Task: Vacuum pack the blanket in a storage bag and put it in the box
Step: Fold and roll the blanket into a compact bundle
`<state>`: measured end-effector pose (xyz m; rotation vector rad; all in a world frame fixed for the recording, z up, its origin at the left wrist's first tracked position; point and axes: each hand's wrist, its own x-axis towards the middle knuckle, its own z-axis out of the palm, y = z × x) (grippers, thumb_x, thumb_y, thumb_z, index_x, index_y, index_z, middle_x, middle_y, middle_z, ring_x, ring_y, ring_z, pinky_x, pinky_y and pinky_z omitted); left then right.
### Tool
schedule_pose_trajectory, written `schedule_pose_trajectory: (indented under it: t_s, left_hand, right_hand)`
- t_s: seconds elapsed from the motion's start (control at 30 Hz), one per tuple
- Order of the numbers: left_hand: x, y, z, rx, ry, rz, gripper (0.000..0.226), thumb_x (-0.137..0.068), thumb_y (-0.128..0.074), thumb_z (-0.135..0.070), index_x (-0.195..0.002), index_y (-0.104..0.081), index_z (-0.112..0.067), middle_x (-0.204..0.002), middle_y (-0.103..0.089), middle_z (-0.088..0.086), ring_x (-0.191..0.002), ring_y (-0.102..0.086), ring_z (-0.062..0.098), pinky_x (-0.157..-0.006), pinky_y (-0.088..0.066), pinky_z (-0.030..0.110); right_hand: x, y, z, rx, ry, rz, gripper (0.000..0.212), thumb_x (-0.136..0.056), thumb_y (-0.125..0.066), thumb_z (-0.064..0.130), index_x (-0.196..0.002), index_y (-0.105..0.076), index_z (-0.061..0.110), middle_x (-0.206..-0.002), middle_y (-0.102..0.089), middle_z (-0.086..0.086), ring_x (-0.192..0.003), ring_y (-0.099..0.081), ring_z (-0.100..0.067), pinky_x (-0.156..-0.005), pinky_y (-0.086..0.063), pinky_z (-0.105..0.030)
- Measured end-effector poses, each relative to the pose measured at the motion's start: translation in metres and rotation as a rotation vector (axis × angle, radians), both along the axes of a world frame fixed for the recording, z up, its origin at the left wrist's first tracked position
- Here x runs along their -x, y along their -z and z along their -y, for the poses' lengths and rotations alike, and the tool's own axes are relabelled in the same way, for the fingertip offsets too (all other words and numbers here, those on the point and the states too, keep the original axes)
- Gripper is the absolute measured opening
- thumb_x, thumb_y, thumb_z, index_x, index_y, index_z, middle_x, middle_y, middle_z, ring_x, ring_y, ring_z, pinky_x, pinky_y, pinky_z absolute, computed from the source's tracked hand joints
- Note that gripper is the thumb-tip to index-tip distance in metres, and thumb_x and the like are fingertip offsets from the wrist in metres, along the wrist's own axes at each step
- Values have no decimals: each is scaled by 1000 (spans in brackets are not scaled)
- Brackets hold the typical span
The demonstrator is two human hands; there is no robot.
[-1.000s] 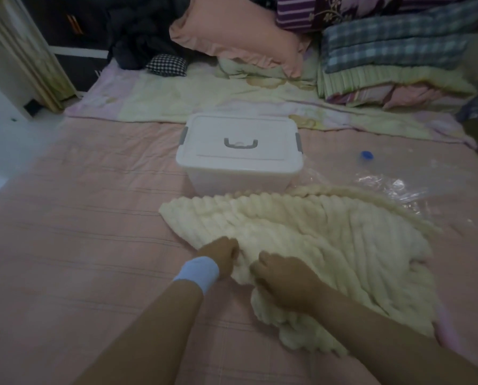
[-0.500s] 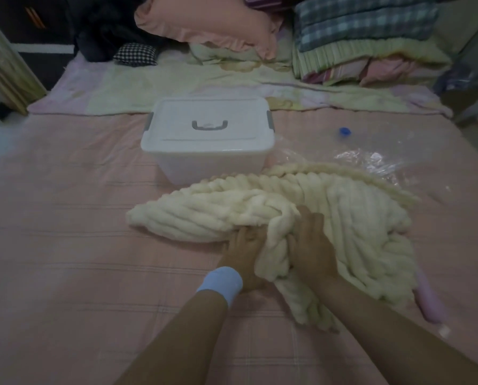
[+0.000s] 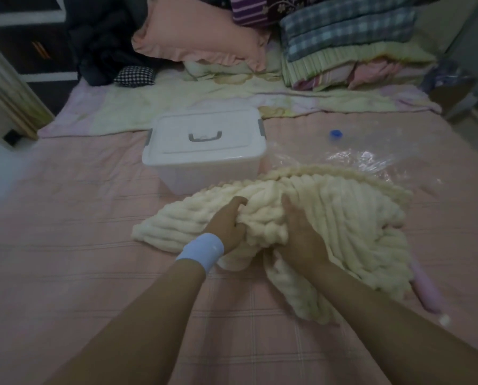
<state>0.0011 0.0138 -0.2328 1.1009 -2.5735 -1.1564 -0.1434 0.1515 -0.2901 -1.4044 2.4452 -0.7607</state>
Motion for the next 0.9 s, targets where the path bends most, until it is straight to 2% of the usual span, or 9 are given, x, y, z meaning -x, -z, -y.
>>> schedule_pose_trajectory:
  t_s: [0.07, 0.17, 0.27, 0.33, 0.4, 0.47, 0.53, 0.7, 0.9]
  left_hand:
    - [-15, -38, 3, 70, 18, 16, 46, -85, -48, -3, -128, -46, -21, -97, -54, 5, -83, -53, 25, -76, -38, 26]
    - [-40, -96, 8, 158, -4, 115, 41, -90, -47, -9, -128, -55, -23, -123, -60, 11, -111, -55, 29, -88, -36, 23]
    - [-64, -143, 13, 198, 55, 415, 40, -94, -47, -14, -132, -57, -23, -138, -54, 7, -124, -50, 28, -101, -37, 29]
    - [-85, -152, 10, 141, 147, 659, 42, -93, -54, -18, -135, -56, -19, -140, -52, 8, -126, -50, 29, -104, -40, 33]
    - [-114, -134, 1, -132, 204, 876, 46, -91, -60, -22, -137, -54, -17, -140, -52, 9, -120, -53, 29, -101, -45, 38]
    - [-141, -105, -12, -497, 230, 1003, 49, -95, -58, -24, -143, -46, -20, -143, -49, 7, -111, -55, 23, -93, -48, 35]
    - [-168, -71, -19, -645, 205, 1000, 50, -98, -54, -24, -146, -40, -24, -144, -49, 6, -110, -58, 22, -94, -47, 35]
    - [-201, -19, 4, -339, -53, 726, 42, -92, -58, -16, -133, -58, -25, -128, -62, 10, -103, -64, 21, -83, -51, 28]
    - [-213, 20, 61, -175, -226, 585, 36, -93, -45, -16, -124, -60, -27, -138, -51, 4, -112, -58, 24, -94, -49, 32]
  right_hand:
    - [-7, -26, 8, -4, -110, -80, 93, -81, -64, 41, -157, -10, 47, -133, -58, 0, -107, -63, -26, -76, -51, -37]
    - [-26, -65, 14, 112, -154, -195, 68, -76, -54, 50, -143, -51, 37, -144, -53, -3, -123, -54, -28, -91, -45, -42]
    - [-59, -98, 12, 111, -305, 65, 60, -78, -49, 46, -136, -58, 32, -142, -55, 1, -124, -55, -22, -91, -45, -34]
    - [-85, -114, 6, -79, -380, 181, 55, -73, -46, 50, -121, -67, 32, -121, -69, 4, -109, -64, -21, -80, -44, -28]
    - [-111, -118, 2, -432, -521, 181, 55, -68, -48, 53, -111, -72, 28, -113, -73, -2, -105, -67, -23, -79, -47, -28]
    - [-129, -108, -4, -890, -604, 261, 55, -74, -59, 47, -120, -71, 17, -124, -68, -12, -114, -64, -28, -76, -49, -25]
    - [-146, -91, -6, -1159, -540, 358, 44, -88, -67, 32, -126, -67, 9, -131, -65, -12, -122, -61, -30, -69, -48, -21]
    - [-155, -58, 37, -814, -531, 104, 46, -97, -50, 25, -143, -54, 22, -149, -50, -5, -135, -48, -25, -109, -41, -36]
    - [-180, -36, 119, -428, -602, -136, 46, -96, -45, 15, -141, -51, 23, -148, -47, -1, -134, -44, -23, -107, -36, -37]
